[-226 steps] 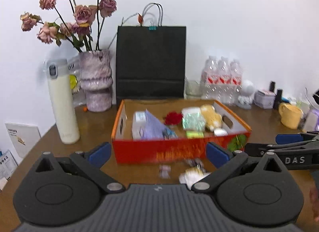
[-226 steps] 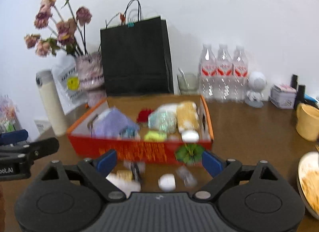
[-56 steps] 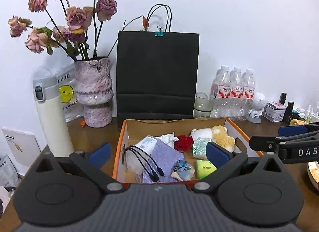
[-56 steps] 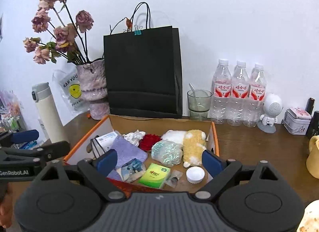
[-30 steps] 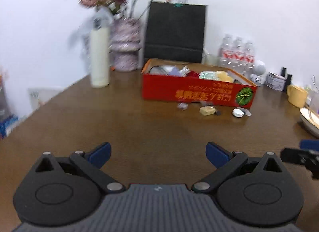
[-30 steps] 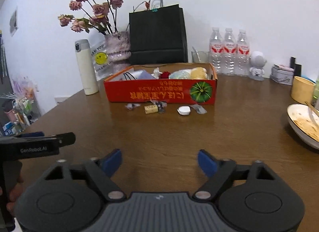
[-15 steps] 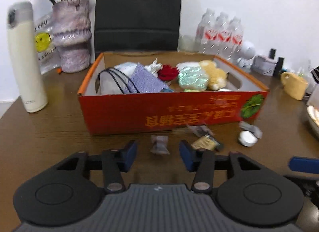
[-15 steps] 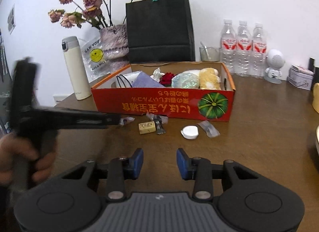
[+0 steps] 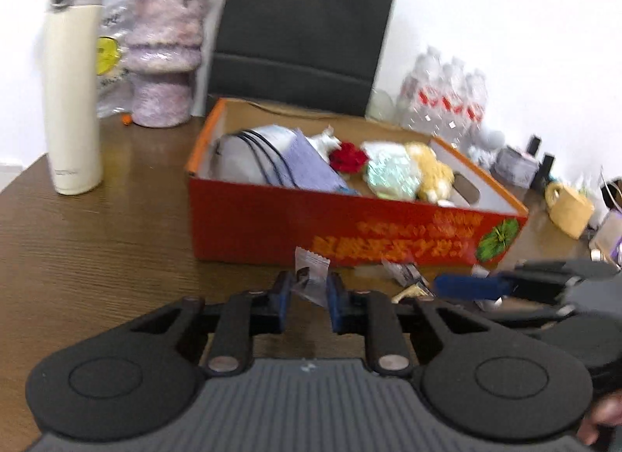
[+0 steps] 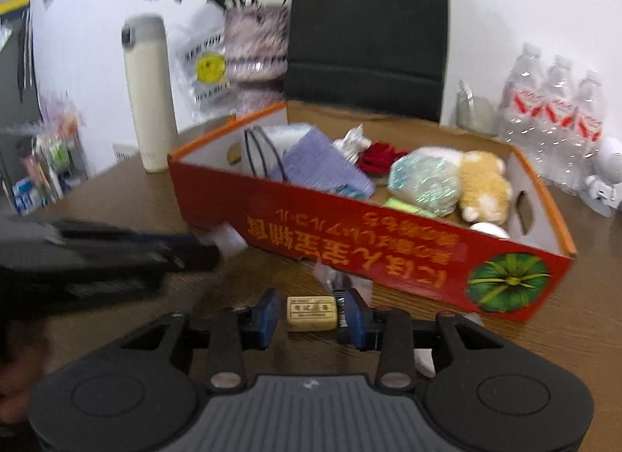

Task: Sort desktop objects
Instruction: 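Grasp the clear plastic packet with left tool while right tool grasps the small beige label block, then carry packet and label block into the box and open both tools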

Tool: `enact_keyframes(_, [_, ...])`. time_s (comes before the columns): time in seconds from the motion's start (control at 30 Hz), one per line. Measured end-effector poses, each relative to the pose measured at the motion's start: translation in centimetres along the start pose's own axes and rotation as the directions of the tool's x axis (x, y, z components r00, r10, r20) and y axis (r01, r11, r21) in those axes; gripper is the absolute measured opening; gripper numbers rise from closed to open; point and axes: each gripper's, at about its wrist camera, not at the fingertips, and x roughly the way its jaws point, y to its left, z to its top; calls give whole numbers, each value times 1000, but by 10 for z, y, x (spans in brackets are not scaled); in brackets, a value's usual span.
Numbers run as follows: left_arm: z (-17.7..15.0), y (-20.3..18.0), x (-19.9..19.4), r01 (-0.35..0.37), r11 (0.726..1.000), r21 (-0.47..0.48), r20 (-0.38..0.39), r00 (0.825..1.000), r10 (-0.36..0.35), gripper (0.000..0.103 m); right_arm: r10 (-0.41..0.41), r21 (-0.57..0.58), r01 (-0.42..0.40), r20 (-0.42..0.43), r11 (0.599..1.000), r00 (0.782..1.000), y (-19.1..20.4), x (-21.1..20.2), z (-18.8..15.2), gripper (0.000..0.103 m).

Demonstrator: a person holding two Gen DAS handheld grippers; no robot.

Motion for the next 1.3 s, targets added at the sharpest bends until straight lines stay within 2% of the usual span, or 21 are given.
enact_keyframes(0.13, [4, 13, -8, 8, 999, -47, 10, 1000, -8, 20, 1, 5, -1, -2, 1000, 1000, 7, 8, -5, 35])
enact_keyframes(0.2, [5, 15, -11, -12, 999, -53, 20, 1000, 13, 20, 3, 4, -3, 5, 1000, 1000, 10, 10, -5, 35])
enact_keyframes(0.27, [6, 13, -14, -34, 999, -35, 40, 999, 36, 20, 3, 4, -4, 13, 1000, 1000, 13, 11, -4, 29])
enact_keyframes(0.37, [5, 8, -17, -38, 999, -9, 57, 998, 38, 20, -5, 13, 5, 17, 1000, 1000, 20, 2, -6, 29])
enact_keyframes(0.43, [3, 4, -18, -50, 999, 12, 66, 997, 49, 20, -17, 22, 16, 56, 1000, 998, 23, -16, -10, 29])
enact_keyframes(0.57, [-3, -2, -28, -71, 997, 28, 76, 995, 69, 20, -109, 61, 103, 90, 993, 990, 8, -62, -24, 29])
enact_keyframes(0.7, [-19, -17, -63, -74, 997, 10, 100, 992, 72, 20, -222, 120, 210, 99, 970, 970, -23, -108, -42, 29])
enact_keyframes(0.77, [-29, -28, -83, -68, 997, 22, 112, 992, 65, 20, -241, 141, 226, 103, 964, 965, -34, -125, -50, 29])
enact_keyframes(0.87, [-43, -38, -112, -82, 996, 28, 122, 990, 78, 20, -226, 152, 205, 132, 967, 965, -33, -148, -57, 29])
enact_keyframes(0.97, [-51, -42, -137, -103, 995, 13, 140, 985, 101, 20, -192, 121, 172, 179, 978, 965, -15, -165, -61, 29])
enact_keyframes(1.1, [-54, -54, -165, -151, 987, 57, 189, 972, 138, 20, -136, 116, 115, 201, 987, 970, 4, -180, -68, 29])
enact_keyframes(1.3, [-70, -66, -186, -128, 989, 67, 184, 976, 114, 20, -88, 125, 62, 216, 990, 972, 25, -202, -92, 29])
